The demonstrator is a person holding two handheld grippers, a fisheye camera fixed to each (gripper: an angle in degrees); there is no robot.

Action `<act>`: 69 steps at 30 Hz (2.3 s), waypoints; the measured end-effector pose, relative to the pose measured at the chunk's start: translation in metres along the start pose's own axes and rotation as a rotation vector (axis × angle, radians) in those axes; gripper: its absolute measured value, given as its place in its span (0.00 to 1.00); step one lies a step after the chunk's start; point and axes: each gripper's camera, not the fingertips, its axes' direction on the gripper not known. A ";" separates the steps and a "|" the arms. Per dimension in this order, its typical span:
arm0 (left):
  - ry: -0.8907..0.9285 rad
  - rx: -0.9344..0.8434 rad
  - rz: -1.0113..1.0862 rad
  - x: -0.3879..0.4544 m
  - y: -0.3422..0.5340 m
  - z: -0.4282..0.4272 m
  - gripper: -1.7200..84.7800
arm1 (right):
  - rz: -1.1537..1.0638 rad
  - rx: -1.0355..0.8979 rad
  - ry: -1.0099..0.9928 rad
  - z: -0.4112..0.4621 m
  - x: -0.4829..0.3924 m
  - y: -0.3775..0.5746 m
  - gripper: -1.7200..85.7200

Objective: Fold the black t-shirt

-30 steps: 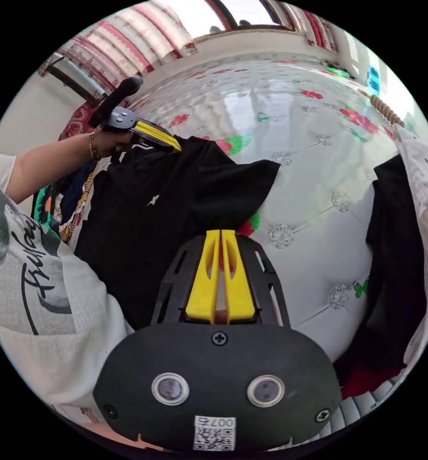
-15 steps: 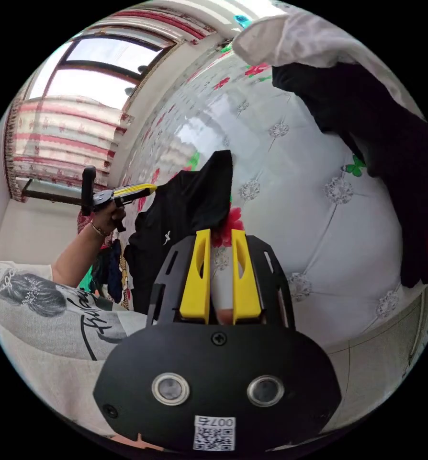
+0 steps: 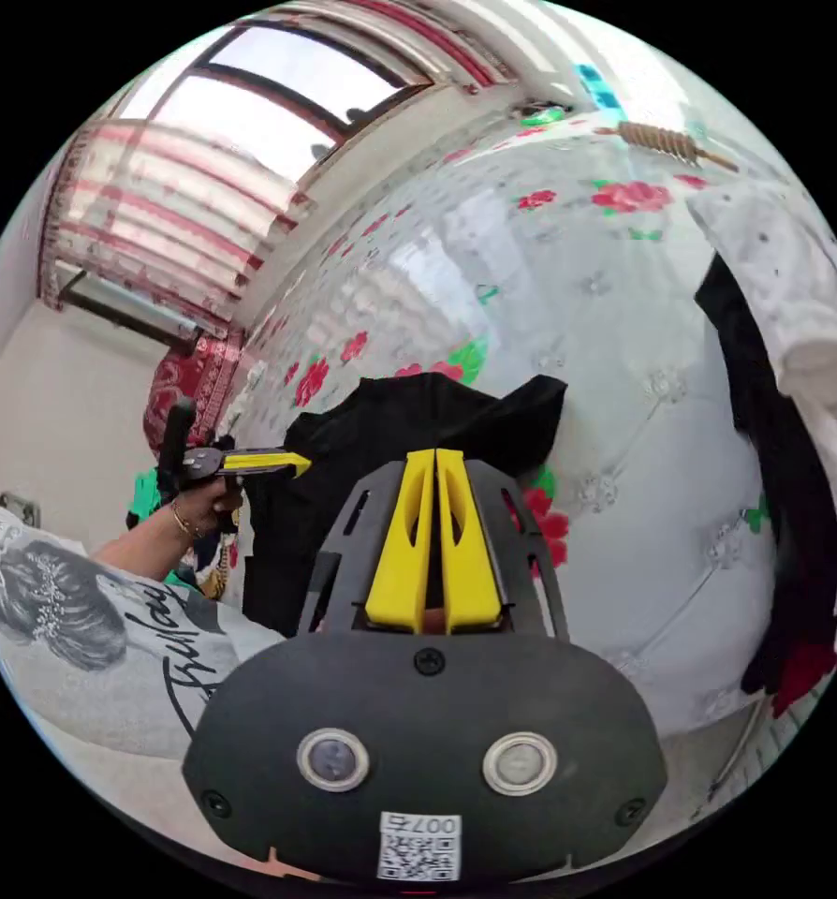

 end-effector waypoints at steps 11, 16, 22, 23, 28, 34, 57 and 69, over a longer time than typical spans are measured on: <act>0.086 0.014 -0.136 -0.026 0.073 0.008 0.01 | -1.000 -0.555 0.365 0.187 -0.240 0.070 0.02; 0.104 0.025 -0.047 -0.024 0.068 0.011 0.04 | -1.066 -0.429 0.386 0.184 -0.278 0.094 0.02; 0.124 0.072 0.306 0.022 0.033 0.009 0.12 | -0.658 -0.307 0.333 0.158 -0.242 0.078 0.03; 0.132 0.071 0.345 0.028 0.029 0.010 0.12 | -0.621 -0.326 0.347 0.161 -0.234 0.079 0.04; 0.024 0.022 0.627 0.078 0.009 0.040 0.13 | -0.684 -0.418 0.302 0.186 -0.237 0.089 0.04; -0.089 -0.001 0.634 0.065 0.008 0.061 0.03 | -0.726 -0.479 0.327 0.221 -0.248 0.093 0.03; 0.085 0.014 0.274 -0.063 0.060 0.066 0.02 | -0.746 -0.423 0.240 0.258 -0.277 0.076 0.03; 0.100 -0.022 0.229 -0.106 0.123 0.089 0.03 | -0.847 -0.502 0.147 0.268 -0.285 0.075 0.02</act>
